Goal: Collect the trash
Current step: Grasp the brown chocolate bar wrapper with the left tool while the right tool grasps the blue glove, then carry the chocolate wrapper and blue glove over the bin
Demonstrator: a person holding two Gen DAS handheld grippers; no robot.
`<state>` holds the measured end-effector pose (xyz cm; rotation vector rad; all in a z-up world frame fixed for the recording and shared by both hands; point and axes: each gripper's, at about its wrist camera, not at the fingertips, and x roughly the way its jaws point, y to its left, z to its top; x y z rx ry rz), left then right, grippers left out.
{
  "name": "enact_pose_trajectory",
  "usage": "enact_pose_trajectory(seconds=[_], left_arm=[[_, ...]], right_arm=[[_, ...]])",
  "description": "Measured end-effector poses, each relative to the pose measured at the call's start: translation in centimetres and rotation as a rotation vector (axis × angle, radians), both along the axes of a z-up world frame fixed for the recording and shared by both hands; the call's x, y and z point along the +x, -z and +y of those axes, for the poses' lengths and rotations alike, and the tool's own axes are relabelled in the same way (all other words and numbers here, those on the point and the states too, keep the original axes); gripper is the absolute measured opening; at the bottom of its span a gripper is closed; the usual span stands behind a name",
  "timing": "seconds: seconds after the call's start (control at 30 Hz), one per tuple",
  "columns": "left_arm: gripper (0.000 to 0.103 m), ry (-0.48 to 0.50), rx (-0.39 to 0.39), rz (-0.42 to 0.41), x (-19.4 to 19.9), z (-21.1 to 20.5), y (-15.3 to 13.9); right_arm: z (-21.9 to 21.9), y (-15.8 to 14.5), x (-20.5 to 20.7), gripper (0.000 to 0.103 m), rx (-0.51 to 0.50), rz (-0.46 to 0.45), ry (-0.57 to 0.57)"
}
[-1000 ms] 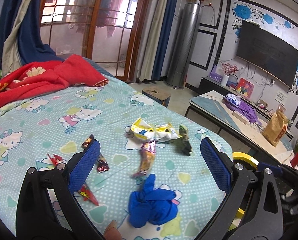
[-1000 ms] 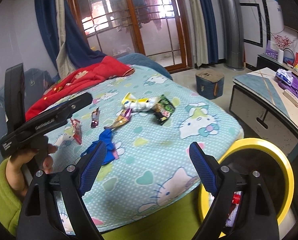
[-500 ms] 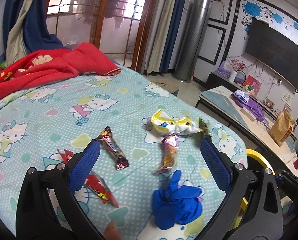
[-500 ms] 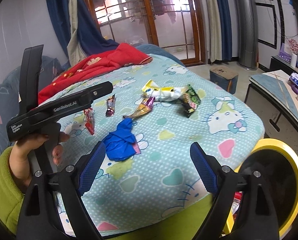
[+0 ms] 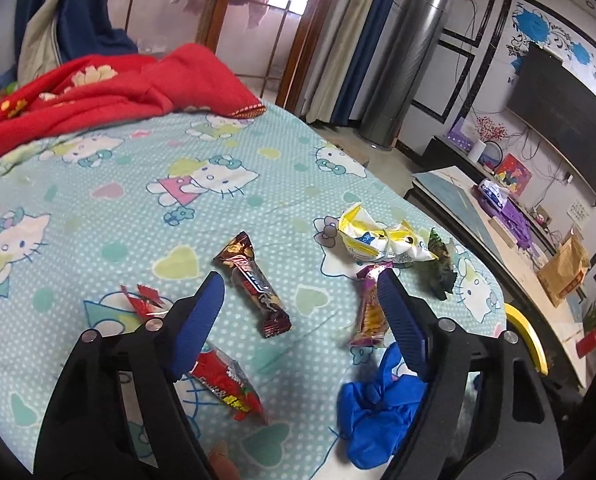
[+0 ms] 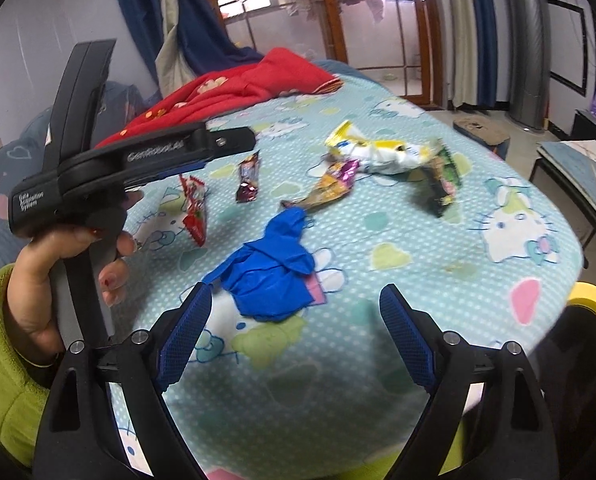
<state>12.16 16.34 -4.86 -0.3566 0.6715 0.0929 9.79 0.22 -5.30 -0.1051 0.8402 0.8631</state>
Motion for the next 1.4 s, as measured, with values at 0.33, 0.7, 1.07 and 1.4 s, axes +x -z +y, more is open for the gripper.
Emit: enact_pose_trajectory(seconds=[0.33,0.7,1.07,1.4], left_arm=[[0.050,-0.023,0.033,0.110,2.5,0.2,1.7],[0.025,-0.044,0.111,0.173,3.6,-0.4,3.0],[0.007,0.016,0.067,0.096,2.1,-1.3,2.3],[0.006,0.087,0.028,-0.001,0.3,-3.1,-0.2]], right_arm=[[1.7,2.2,0.5,0.043,-0.012,0.046,-0.052],[-0.3,2.6,-0.3,0.026,0.025,0.065,-0.025],[-0.9,2.5,-0.7,0.022,0.032,0.074,-0.018],[-1.8,1.5,-0.5,0.019,0.030,0.036,0.006]])
